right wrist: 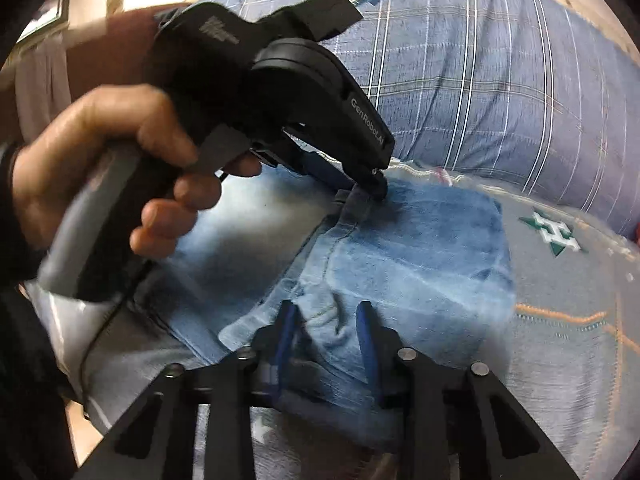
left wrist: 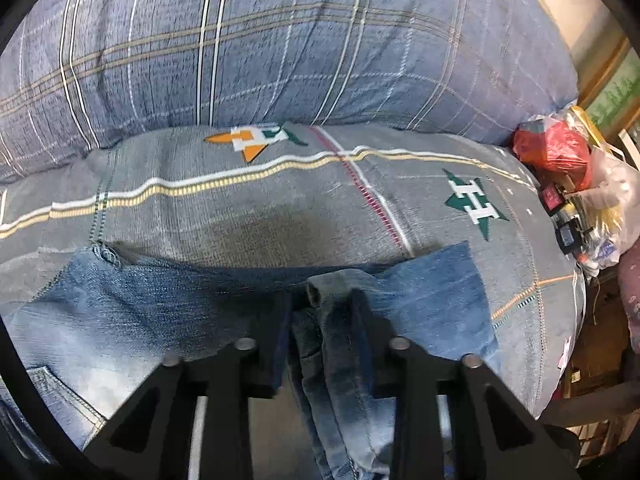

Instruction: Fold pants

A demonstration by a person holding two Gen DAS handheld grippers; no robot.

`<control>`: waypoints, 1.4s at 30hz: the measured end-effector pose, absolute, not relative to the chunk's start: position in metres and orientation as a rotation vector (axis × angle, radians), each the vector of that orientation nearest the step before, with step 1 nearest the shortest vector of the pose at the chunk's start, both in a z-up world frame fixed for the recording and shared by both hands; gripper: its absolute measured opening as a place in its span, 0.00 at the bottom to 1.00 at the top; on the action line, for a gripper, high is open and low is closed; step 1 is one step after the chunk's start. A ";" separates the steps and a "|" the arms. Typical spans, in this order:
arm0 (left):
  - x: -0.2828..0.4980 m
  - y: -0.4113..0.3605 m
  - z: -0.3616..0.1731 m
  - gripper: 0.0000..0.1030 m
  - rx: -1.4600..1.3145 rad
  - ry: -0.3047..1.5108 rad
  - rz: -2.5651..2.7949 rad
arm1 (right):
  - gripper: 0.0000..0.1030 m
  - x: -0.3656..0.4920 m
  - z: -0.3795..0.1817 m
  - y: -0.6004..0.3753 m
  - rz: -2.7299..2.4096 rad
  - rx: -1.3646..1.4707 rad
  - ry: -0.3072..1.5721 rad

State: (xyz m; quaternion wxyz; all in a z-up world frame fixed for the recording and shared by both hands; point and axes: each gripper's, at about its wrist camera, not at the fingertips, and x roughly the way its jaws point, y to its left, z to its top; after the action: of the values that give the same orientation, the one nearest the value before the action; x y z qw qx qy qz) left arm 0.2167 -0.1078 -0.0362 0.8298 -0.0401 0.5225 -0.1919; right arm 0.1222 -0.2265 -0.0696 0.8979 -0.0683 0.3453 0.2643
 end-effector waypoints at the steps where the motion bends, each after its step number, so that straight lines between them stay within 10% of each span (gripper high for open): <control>1: 0.214 -0.108 -0.034 0.20 -0.079 1.096 -0.418 | 0.13 0.122 -0.068 -0.227 0.545 -0.143 0.694; 10: 0.213 -0.097 -0.038 0.32 -0.099 1.110 -0.403 | 0.15 0.144 -0.097 -0.216 0.600 -0.178 0.721; 12: 0.204 -0.083 -0.025 0.43 -0.120 1.094 -0.402 | 0.32 0.147 -0.096 -0.219 0.598 -0.150 0.717; 14: 0.188 -0.066 -0.010 0.54 -0.111 1.051 -0.403 | 0.84 0.148 -0.093 -0.224 0.569 -0.132 0.691; 15: 0.177 -0.056 -0.004 0.56 -0.095 1.033 -0.392 | 0.85 0.147 -0.091 -0.227 0.570 -0.110 0.672; 22: 0.101 0.029 0.001 0.56 -0.019 0.967 -0.228 | 0.84 0.139 -0.076 -0.205 0.591 -0.075 0.633; 27: 0.076 0.053 -0.026 0.56 0.041 0.971 -0.160 | 0.58 0.149 -0.078 -0.169 0.591 -0.060 0.694; 42: 0.051 0.108 -0.012 0.56 -0.009 0.852 -0.127 | 0.58 0.124 -0.073 -0.104 0.613 -0.171 0.684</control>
State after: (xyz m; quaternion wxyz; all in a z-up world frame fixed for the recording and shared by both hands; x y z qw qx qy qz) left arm 0.0510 0.1075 -0.0122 0.9087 -0.0046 0.4129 -0.0613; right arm 0.1242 -0.1042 -0.0727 0.8929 -0.0823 0.3296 0.2956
